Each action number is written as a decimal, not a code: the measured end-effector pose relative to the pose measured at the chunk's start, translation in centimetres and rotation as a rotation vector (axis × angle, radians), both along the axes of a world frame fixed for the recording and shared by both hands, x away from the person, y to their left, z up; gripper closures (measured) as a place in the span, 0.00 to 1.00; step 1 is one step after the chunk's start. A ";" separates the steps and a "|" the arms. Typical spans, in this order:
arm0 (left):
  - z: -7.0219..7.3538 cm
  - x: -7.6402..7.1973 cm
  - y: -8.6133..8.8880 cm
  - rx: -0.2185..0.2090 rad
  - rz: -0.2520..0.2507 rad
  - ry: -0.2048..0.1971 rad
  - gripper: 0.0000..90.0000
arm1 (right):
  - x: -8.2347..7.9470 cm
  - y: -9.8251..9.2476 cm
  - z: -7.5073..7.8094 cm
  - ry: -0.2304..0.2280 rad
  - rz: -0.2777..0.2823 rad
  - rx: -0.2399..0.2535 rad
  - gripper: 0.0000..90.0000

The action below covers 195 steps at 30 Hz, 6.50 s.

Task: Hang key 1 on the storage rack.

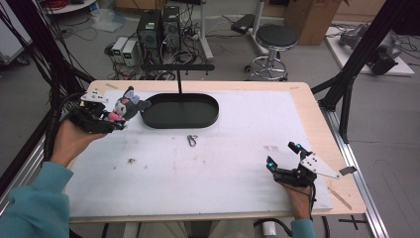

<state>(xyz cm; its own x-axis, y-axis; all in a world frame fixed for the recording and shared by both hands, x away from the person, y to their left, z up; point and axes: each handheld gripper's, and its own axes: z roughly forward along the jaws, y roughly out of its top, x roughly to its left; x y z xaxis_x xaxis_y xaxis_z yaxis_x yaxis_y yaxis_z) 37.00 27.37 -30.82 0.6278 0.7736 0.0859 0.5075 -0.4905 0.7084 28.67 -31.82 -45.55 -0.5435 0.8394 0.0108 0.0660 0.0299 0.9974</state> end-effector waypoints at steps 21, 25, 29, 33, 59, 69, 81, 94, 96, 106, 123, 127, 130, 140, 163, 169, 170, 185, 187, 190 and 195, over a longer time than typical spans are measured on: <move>2.3 4.5 -1.3 -0.041 0.080 -0.042 0.60 | 0.0 0.0 0.0 0.000 -0.002 -0.002 0.02; 2.5 5.2 -1.4 -0.055 0.096 -0.040 0.60 | 0.0 0.0 0.0 0.001 0.000 0.001 0.02; 2.9 5.9 -1.6 -0.056 0.107 -0.042 0.60 | 0.0 0.0 0.0 0.000 -0.001 -0.003 0.02; 3.2 6.4 -1.9 -0.060 0.112 -0.038 0.60 | 0.0 0.0 0.0 0.002 0.000 0.001 0.02; 3.5 8.7 -2.3 -0.092 0.183 -0.017 0.60 | 0.0 0.0 0.0 0.003 0.000 0.005 0.02; 4.0 9.1 -2.8 -0.078 0.187 -0.032 0.60 | 0.0 0.0 0.0 0.002 -0.001 0.005 0.02; 3.0 9.9 -2.9 -0.081 0.225 -0.027 0.60 | 0.0 0.0 0.0 0.002 0.000 0.006 0.02; 2.1 9.8 -2.2 -0.070 0.253 -0.033 0.60 | 0.0 0.0 0.0 0.005 -0.001 0.007 0.02; 1.8 9.6 -2.1 -0.074 0.253 -0.028 0.60 | 0.0 0.0 0.0 0.005 0.000 0.008 0.02; 0.6 8.3 -0.7 -0.100 0.233 -0.016 0.60 | 0.0 0.0 0.0 0.004 0.002 0.001 0.02; -0.8 8.1 -1.7 -0.023 0.203 -0.002 0.60 | 0.0 0.1 0.0 0.007 -0.001 0.000 0.02; -1.5 8.5 -1.8 -0.009 0.213 0.005 0.60 | 0.0 0.0 0.0 0.007 0.000 -0.002 0.02; -1.8 8.8 -1.9 -0.009 0.214 0.006 0.60 | 0.0 0.0 0.0 0.008 0.000 0.001 0.02; -2.7 9.7 -2.2 -0.015 0.230 0.018 0.60 | 0.0 0.0 0.0 0.008 0.001 0.001 0.02; -4.1 10.5 -2.6 0.020 0.233 -0.015 0.34 | 0.0 0.1 0.0 0.007 -0.001 -0.001 0.02; -3.9 10.3 -1.9 -0.072 0.231 -0.024 0.02 | 0.0 0.1 0.0 0.007 0.000 -0.001 0.02; -3.8 10.1 -1.8 -0.070 0.218 -0.043 0.02 | 0.0 0.0 0.0 0.007 -0.001 -0.001 0.02; -2.2 3.5 -1.9 -0.232 0.023 -0.271 0.02 | 0.0 0.2 0.0 0.003 -0.001 -0.014 0.02; -2.0 2.2 -1.9 -0.273 -0.001 -0.316 0.02 | 0.0 0.2 0.0 0.004 -0.002 -0.013 0.02; -1.8 0.2 -1.7 -0.319 -0.041 -0.368 0.02 | 0.0 0.1 0.0 0.007 -0.002 -0.011 0.02; -2.1 -2.9 -1.3 -0.392 -0.102 -0.443 0.02 | 0.0 0.2 0.0 0.004 -0.004 -0.014 0.02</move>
<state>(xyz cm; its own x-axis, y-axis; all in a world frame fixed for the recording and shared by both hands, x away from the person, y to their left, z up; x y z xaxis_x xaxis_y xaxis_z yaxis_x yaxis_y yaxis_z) 34.10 26.08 -32.93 0.6700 0.7384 0.0764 0.0870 -0.1803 0.9798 28.66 -31.64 -45.53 -0.5404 0.8414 0.0012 0.0697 0.0434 0.9966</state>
